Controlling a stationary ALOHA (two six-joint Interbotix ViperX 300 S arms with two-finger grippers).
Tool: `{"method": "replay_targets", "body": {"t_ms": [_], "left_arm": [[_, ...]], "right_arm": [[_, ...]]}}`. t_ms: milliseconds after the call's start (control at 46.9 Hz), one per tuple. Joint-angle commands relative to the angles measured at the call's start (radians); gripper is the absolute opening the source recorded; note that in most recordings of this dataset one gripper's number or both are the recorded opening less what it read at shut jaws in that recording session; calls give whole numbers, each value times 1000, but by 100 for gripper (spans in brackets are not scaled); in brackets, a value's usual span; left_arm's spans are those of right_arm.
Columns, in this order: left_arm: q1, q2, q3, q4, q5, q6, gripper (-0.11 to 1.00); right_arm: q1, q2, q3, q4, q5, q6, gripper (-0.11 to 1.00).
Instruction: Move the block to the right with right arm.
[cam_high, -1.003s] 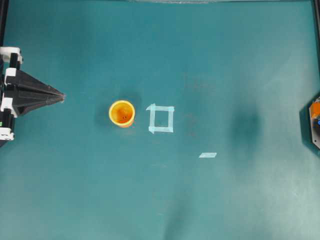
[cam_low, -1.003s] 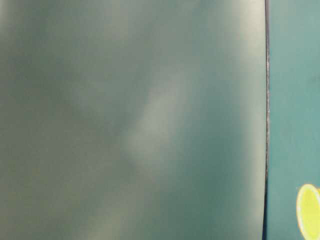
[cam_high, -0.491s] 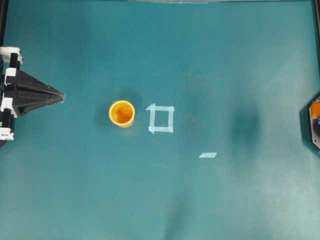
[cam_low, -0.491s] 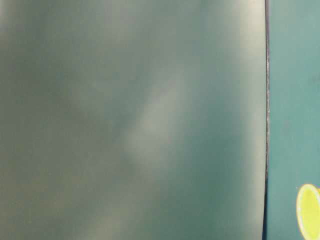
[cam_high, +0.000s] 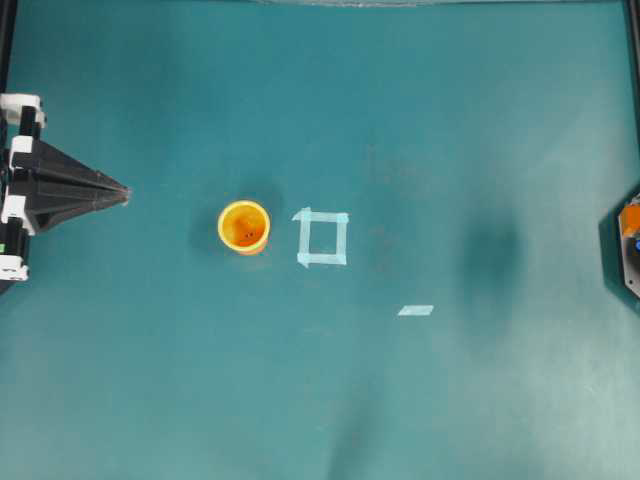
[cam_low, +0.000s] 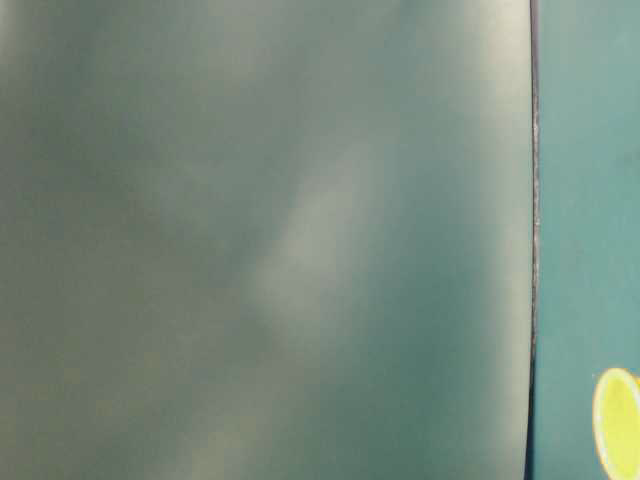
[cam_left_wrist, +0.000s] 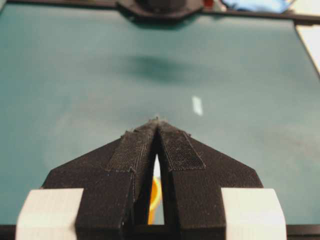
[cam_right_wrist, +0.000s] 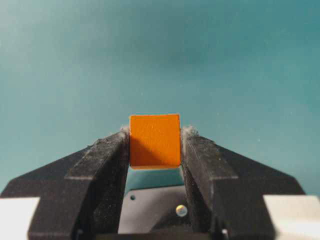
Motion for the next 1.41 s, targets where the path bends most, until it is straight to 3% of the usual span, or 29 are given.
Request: {"method": "replay_targets", "body": {"t_ms": [0, 1387], "left_arm": [[2, 8, -29, 3, -5, 2, 0], [2, 9, -29, 3, -5, 8, 0]], "right_arm": [[2, 6, -11, -2, -5, 2, 40], [0, 11, -3, -2, -21, 0, 40]]}}
